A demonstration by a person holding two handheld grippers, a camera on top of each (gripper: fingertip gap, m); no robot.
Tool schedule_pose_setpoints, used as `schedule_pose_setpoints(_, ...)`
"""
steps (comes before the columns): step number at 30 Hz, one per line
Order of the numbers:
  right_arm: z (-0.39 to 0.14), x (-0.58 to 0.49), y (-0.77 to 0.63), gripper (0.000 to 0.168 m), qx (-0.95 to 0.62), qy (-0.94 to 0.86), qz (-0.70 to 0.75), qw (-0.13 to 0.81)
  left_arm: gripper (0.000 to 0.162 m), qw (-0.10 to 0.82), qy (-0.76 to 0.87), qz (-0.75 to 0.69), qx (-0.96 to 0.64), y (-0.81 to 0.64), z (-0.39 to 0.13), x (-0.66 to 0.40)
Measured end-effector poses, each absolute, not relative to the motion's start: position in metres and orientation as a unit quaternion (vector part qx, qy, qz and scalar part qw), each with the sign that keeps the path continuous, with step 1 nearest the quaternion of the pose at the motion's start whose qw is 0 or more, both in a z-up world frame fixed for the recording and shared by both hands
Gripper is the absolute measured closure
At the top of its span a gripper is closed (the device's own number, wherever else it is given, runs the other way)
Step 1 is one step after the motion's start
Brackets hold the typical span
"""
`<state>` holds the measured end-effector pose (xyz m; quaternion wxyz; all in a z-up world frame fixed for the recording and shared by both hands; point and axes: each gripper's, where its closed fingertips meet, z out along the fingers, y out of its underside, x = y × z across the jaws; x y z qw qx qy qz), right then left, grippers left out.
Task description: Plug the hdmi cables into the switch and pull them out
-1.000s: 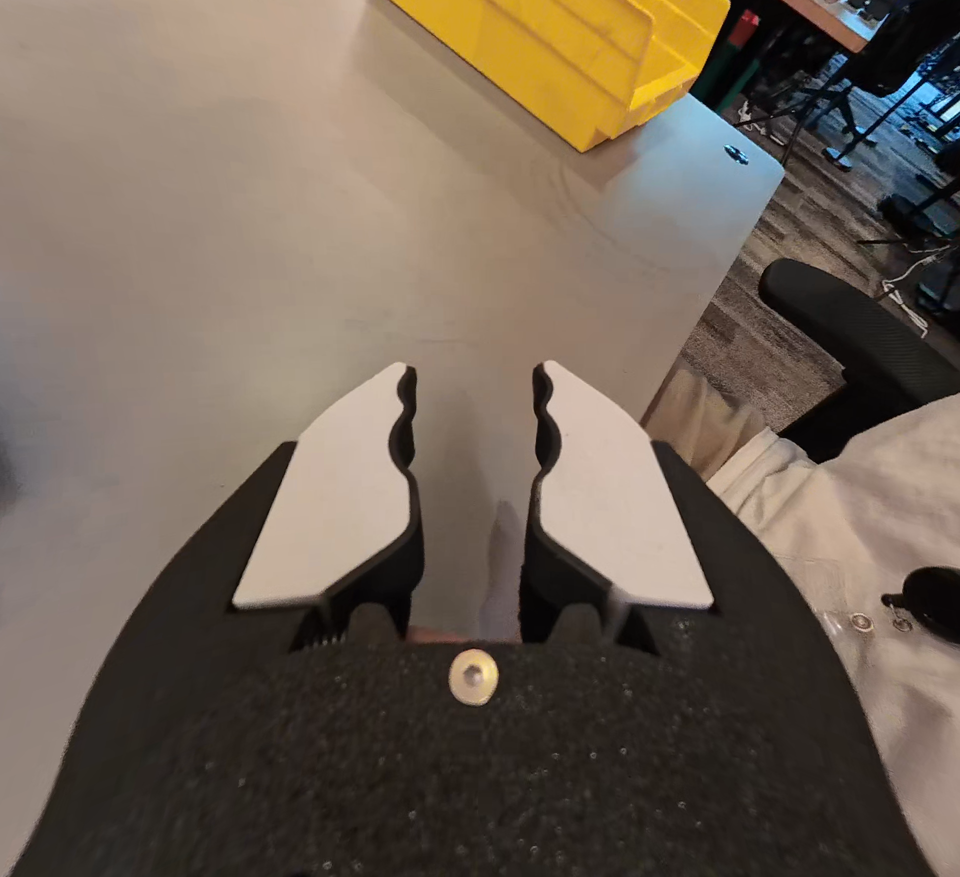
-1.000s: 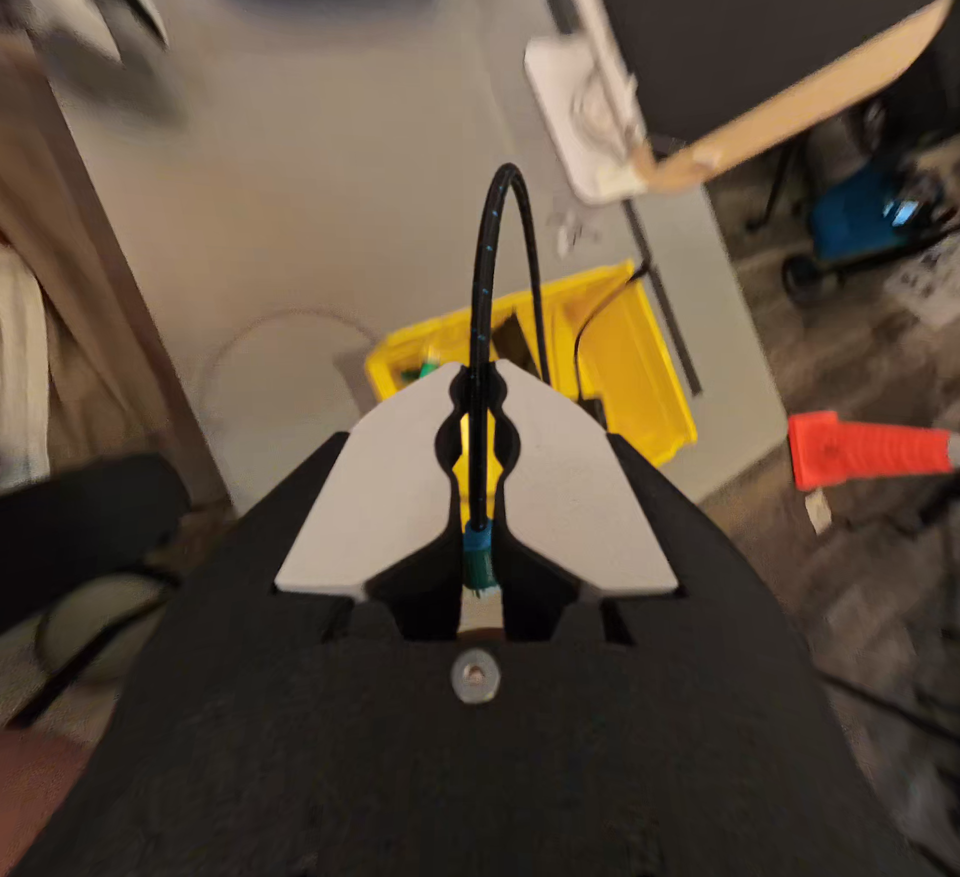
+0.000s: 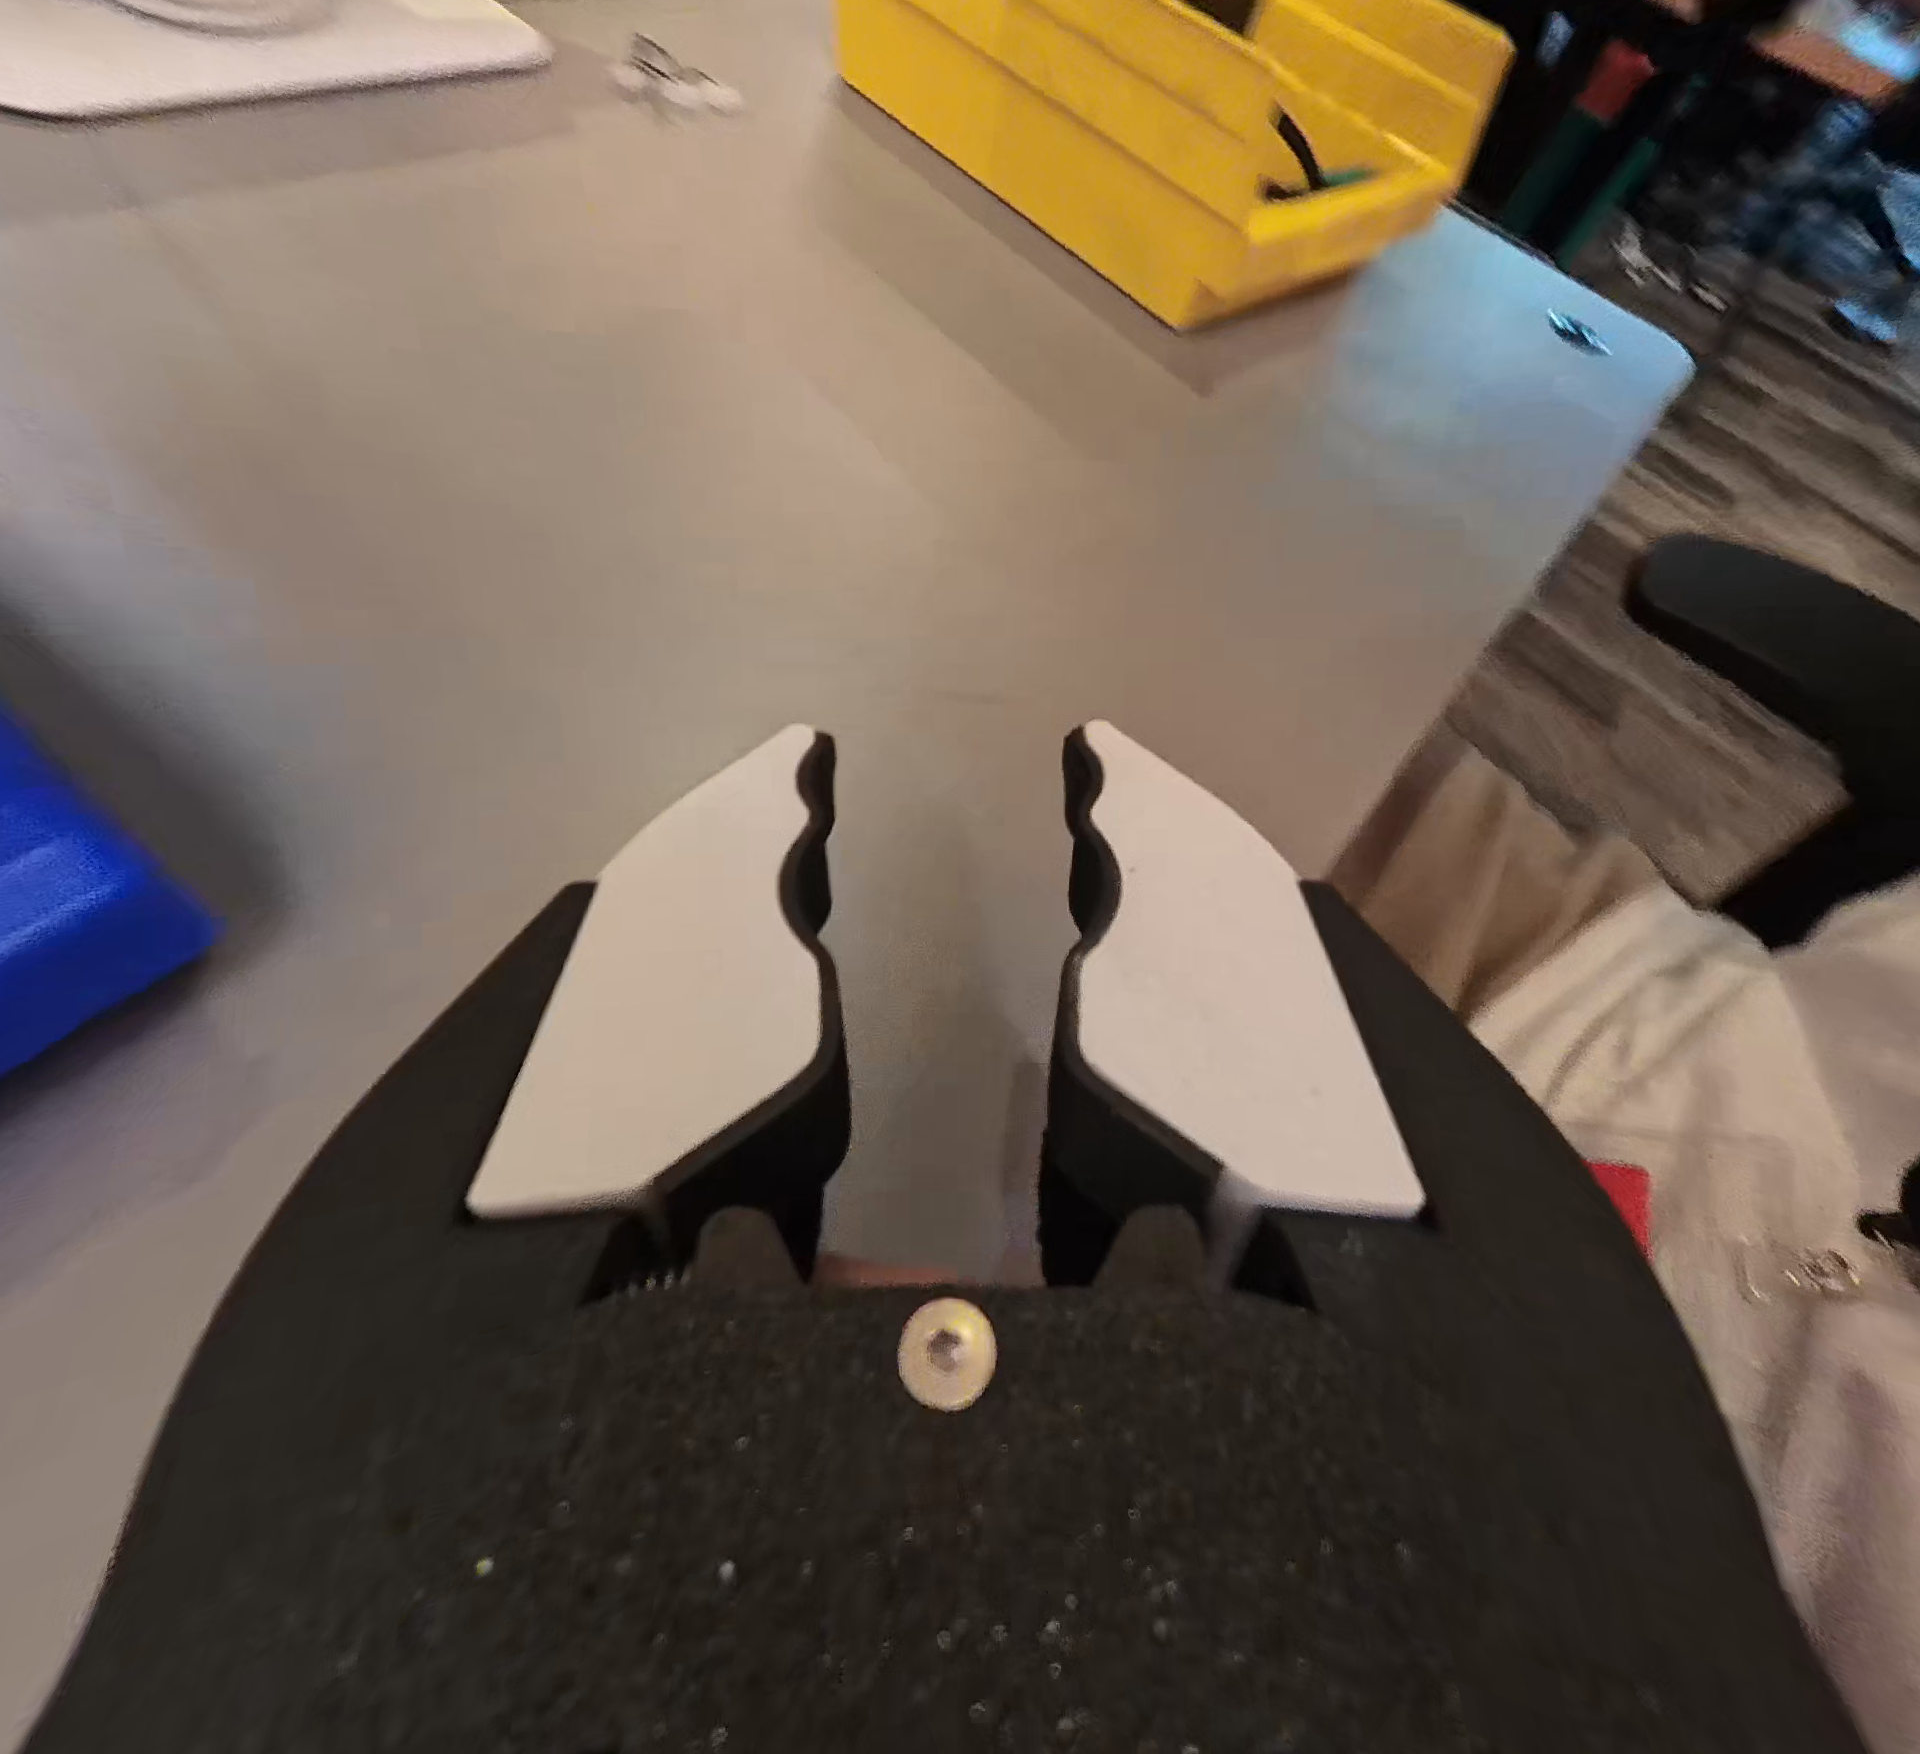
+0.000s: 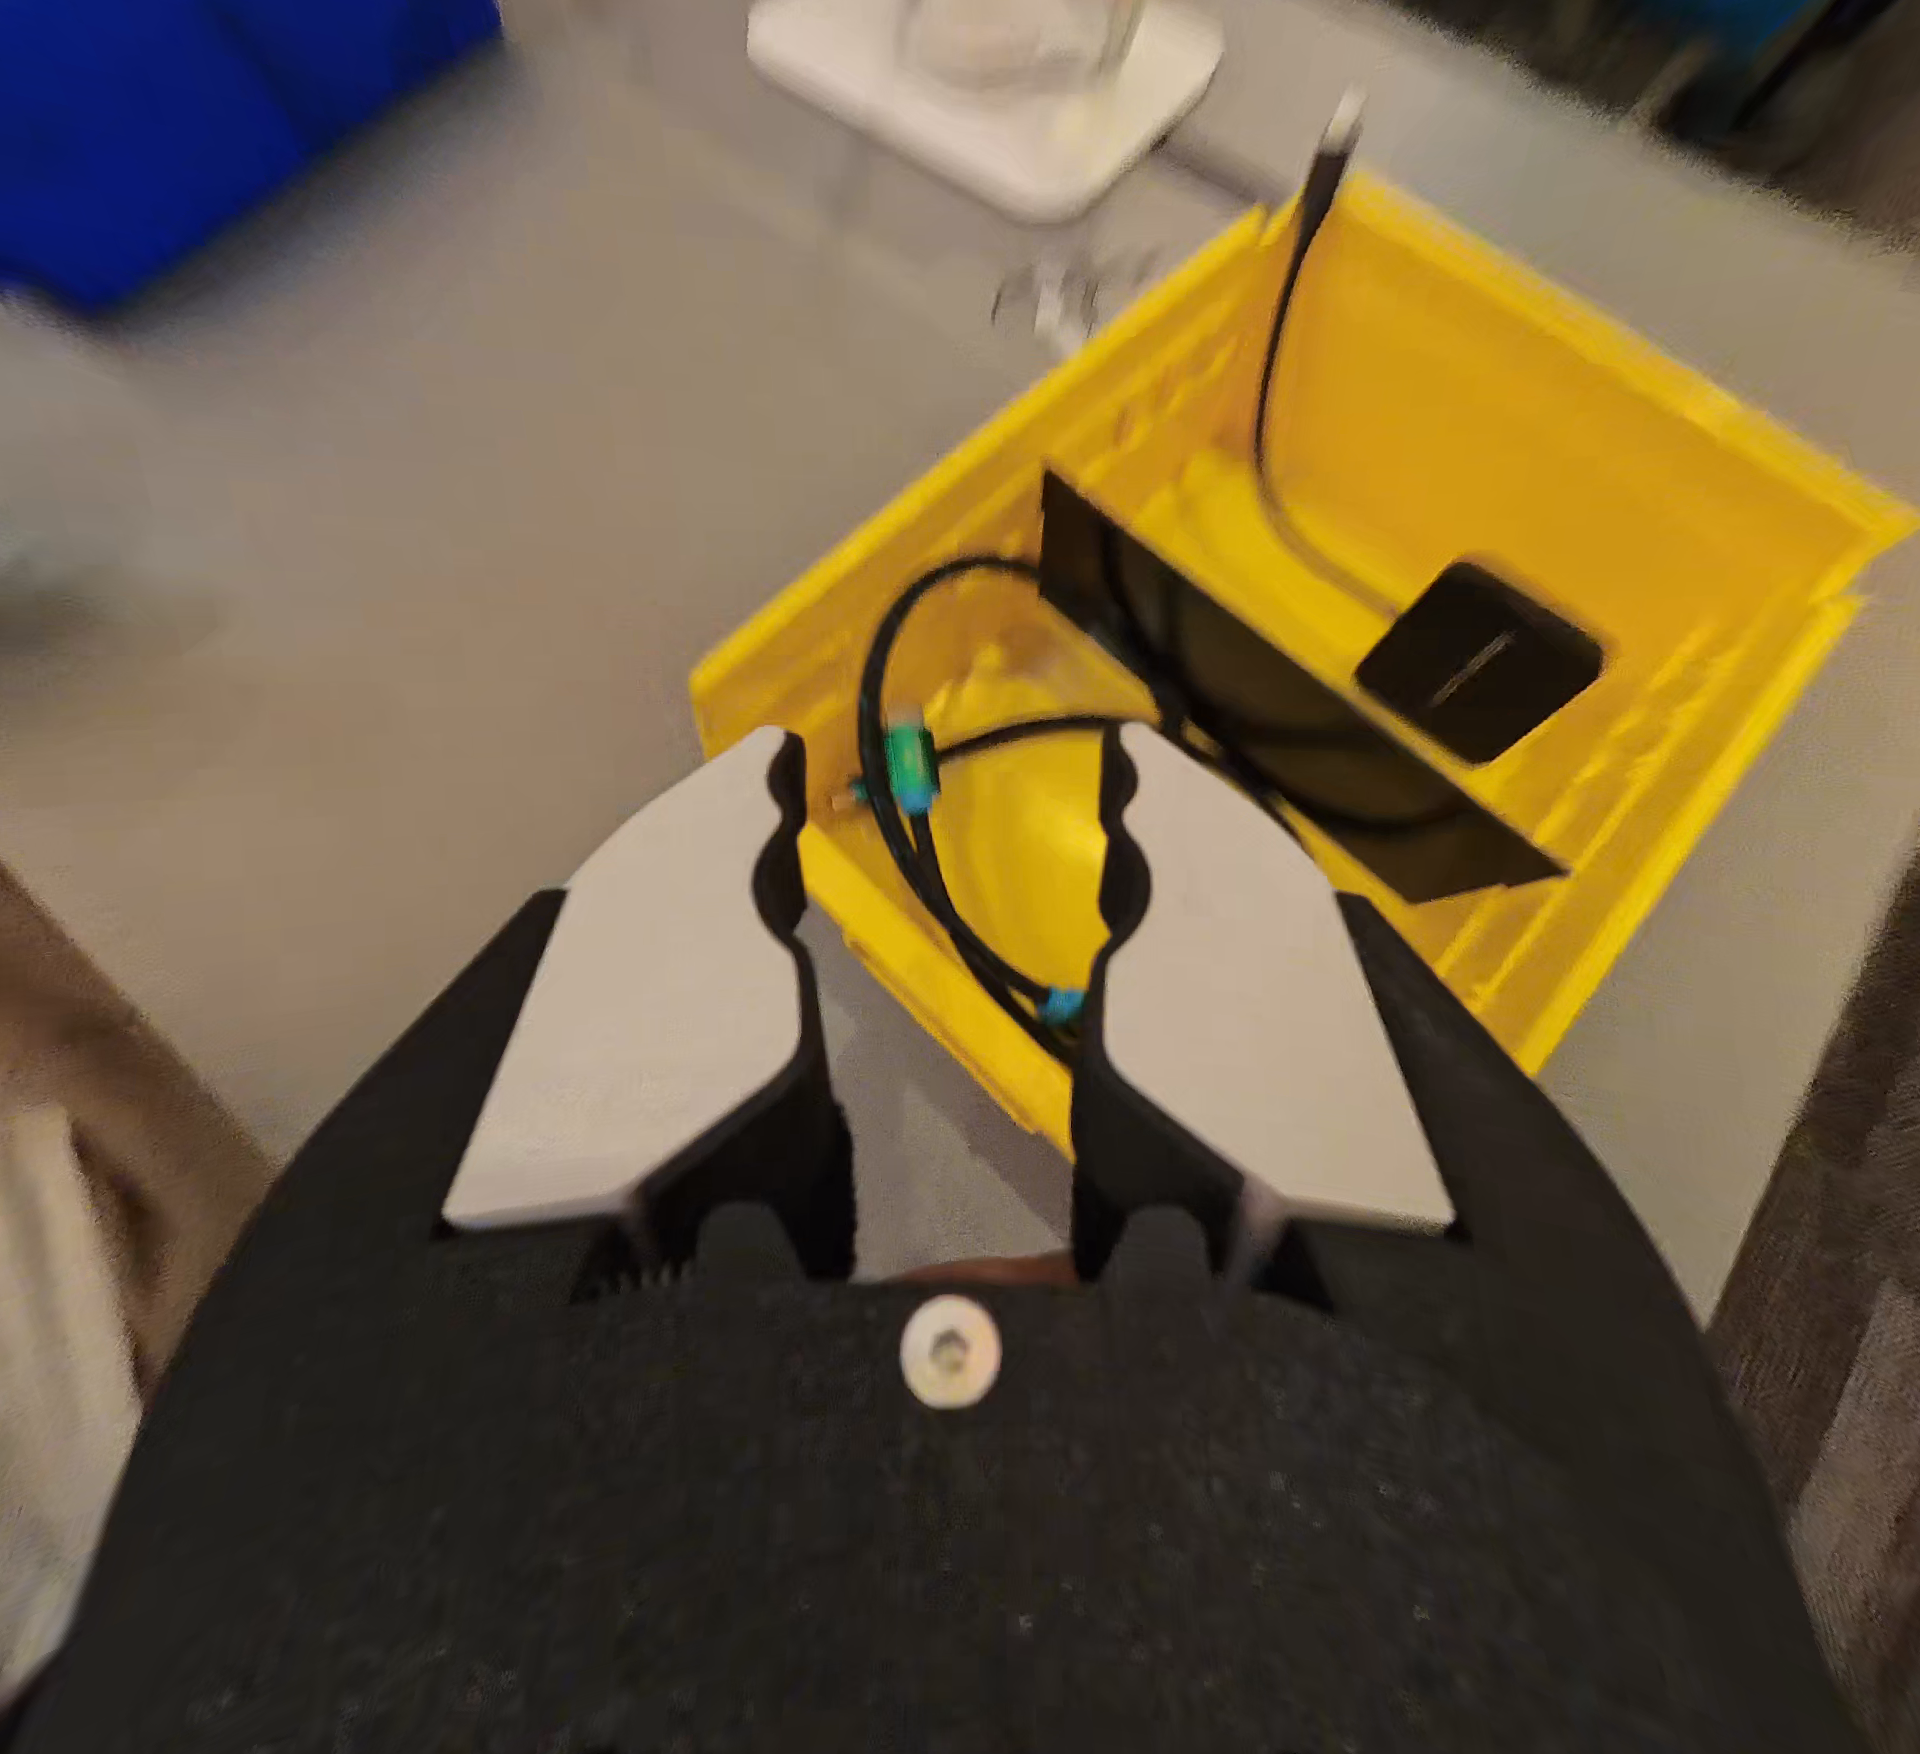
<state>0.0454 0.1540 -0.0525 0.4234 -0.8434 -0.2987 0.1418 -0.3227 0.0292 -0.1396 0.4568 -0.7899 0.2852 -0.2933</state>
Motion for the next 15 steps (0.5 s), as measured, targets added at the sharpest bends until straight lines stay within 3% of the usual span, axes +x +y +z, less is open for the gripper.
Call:
schedule_pose_setpoints(3, -0.030, 0.025, 0.142, 0.115, -0.792, -0.225, 0.098, 0.559, 0.119, 0.513, 0.197, -0.257, -0.795, 0.045, -0.129, -0.366)
schedule_pose_setpoints(5, -0.048, 0.018, 0.133, 0.119, -0.771, -0.112, 0.079, 0.622, 0.118, 0.537, 0.144, -0.227, -0.799, 0.053, -0.128, -0.396)
schedule_pose_setpoints(10, -0.121, -0.034, 0.101, 0.125, -0.776, -0.074, 0.115, 0.616, 0.113, 0.552, 0.088, -0.175, -0.810, 0.064, -0.131, -0.444)
schedule_pose_setpoints(15, -0.125, -0.061, 0.102, 0.125, -0.765, -0.173, 0.103, 0.611, 0.116, 0.537, 0.084, -0.221, -0.810, 0.065, -0.134, -0.440)
